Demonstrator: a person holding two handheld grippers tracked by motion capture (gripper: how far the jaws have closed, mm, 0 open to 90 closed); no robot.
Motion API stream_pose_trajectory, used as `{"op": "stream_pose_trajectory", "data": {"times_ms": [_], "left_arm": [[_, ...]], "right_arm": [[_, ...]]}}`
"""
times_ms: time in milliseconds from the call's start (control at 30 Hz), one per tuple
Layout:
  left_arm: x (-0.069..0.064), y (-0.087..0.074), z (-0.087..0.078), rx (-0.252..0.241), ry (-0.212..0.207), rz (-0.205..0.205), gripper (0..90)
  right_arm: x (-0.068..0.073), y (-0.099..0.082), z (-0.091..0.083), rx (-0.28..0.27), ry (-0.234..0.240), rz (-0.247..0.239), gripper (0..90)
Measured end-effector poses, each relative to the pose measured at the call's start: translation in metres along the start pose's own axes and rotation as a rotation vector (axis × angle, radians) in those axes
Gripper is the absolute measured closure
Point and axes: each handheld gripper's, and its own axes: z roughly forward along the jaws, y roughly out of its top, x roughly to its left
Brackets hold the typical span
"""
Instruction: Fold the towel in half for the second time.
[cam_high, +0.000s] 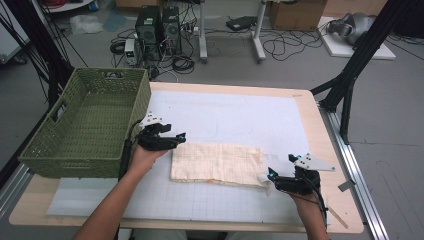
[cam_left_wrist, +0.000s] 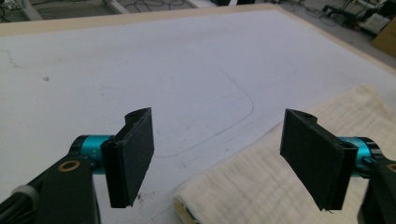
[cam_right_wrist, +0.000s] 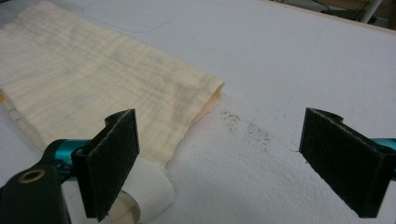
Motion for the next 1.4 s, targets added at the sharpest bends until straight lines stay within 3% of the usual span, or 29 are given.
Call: {"op": "stream_pose_trajectory", "data": {"times_ms": [200, 367, 700, 867, 1100, 1267, 1400], "left_arm": [[0.002, -0.007, 0.013, 0.085, 0.034, 0.038, 35.6], [0.003, -0.011, 0.017, 0.157, 0.027, 0.069, 41.4], [0.003, -0.024, 0.019, 0.226, 0.018, 0.116, 48.6], [0.000, -0.026, 0.018, 0.214, 0.036, 0.159, 54.8], [-0.004, -0.031, 0.017, 0.192, -0.019, 0.203, 80.4], [-0.001, -0.031, 0.015, 0.183, -0.027, 0.167, 82.5], [0.001, -0.032, 0.010, 0.147, -0.041, 0.132, 82.6]], "right_arm": [[0.000, -0.001, 0.001, 0.004, 0.004, -0.002, 11.4], [0.001, -0.001, 0.001, 0.008, 0.007, 0.001, 11.4], [0.001, -0.001, 0.002, 0.014, 0.014, 0.003, 11.4], [0.002, -0.002, 0.004, 0.022, 0.019, 0.001, 11.5], [0.002, -0.002, 0.006, 0.029, 0.022, 0.000, 11.5], [0.003, 0.000, 0.010, 0.035, 0.023, -0.002, 11.5], [0.003, 0.003, 0.015, 0.035, 0.025, 0.000, 11.5]]}}
